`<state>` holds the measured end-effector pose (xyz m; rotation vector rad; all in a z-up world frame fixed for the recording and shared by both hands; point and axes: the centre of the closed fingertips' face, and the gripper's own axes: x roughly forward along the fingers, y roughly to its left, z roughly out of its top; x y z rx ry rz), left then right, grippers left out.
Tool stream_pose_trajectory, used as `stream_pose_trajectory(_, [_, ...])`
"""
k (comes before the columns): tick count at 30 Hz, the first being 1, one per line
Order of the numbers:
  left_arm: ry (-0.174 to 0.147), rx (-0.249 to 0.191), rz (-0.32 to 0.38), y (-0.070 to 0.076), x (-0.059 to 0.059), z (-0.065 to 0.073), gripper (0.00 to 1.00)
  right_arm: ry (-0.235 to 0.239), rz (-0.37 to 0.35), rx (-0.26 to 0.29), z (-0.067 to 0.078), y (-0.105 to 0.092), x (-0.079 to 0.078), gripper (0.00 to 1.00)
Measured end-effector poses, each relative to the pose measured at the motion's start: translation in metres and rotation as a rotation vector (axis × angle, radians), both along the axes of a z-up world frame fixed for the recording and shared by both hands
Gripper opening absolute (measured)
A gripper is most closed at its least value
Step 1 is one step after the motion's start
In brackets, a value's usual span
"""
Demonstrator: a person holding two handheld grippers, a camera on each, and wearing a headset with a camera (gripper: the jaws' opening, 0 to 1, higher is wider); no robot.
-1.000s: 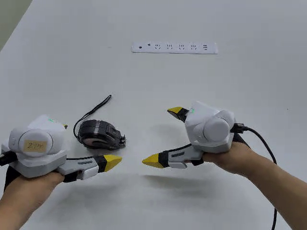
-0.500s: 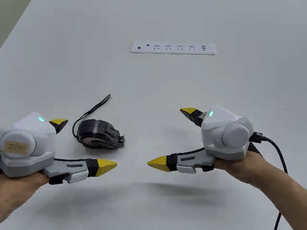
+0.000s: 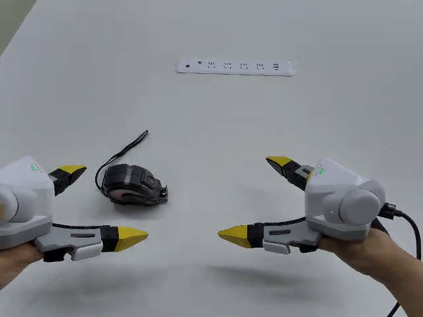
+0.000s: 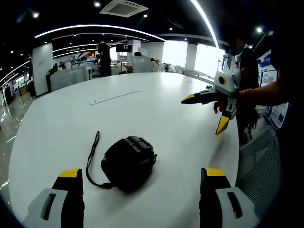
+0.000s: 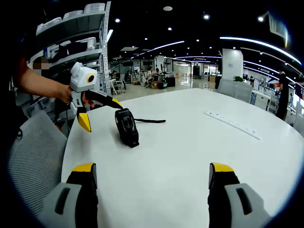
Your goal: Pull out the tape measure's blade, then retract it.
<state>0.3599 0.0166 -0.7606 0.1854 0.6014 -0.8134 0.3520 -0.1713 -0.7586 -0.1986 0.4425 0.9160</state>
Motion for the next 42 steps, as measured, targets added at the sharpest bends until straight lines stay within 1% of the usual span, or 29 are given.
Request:
stream_pose_trajectory(5, [-0.002,-0.026,-0.001,0.003,-0.006,0.004,1.00,0.001,-0.016,0.004,0.002,-0.007,-0.009,1.00])
stream_pose_trajectory(10, [-0.008,-0.059,0.000,0.005,-0.010,0.009,1.00,0.000,-0.034,0.027,0.005,-0.014,-0.015,1.00])
stream_pose_trajectory(11, [-0.021,-0.068,-0.005,0.004,-0.011,0.011,1.00,-0.002,-0.041,0.032,0.005,-0.016,-0.016,1.00])
stream_pose_trajectory(12, [-0.027,-0.070,-0.004,0.004,-0.011,0.011,1.00,-0.005,-0.043,0.033,0.006,-0.017,-0.017,1.00])
stream_pose_trajectory(14, [-0.025,-0.081,0.003,0.006,-0.013,0.011,1.00,-0.007,-0.049,0.035,0.007,-0.018,-0.017,1.00])
stream_pose_trajectory(16, [-0.033,-0.091,0.009,0.007,-0.012,0.013,1.00,-0.011,-0.057,0.038,0.008,-0.020,-0.018,1.00])
stream_pose_trajectory(24, [-0.035,-0.083,0.007,0.012,-0.017,0.013,1.00,-0.006,-0.058,0.045,0.007,-0.021,-0.024,1.00])
stream_pose_trajectory(26, [-0.041,-0.083,0.009,0.014,-0.018,0.015,1.00,-0.006,-0.056,0.043,0.006,-0.021,-0.026,1.00])
stream_pose_trajectory(29, [-0.049,-0.085,0.013,0.015,-0.019,0.017,1.00,0.000,-0.064,0.041,0.004,-0.023,-0.029,1.00])
stream_pose_trajectory(33, [-0.050,-0.080,0.008,0.017,-0.020,0.016,1.00,0.000,-0.074,0.041,0.005,-0.027,-0.031,1.00])
stream_pose_trajectory(42, [-0.057,-0.081,0.011,0.019,-0.019,0.017,1.00,0.005,-0.081,0.035,0.004,-0.031,-0.035,1.00])
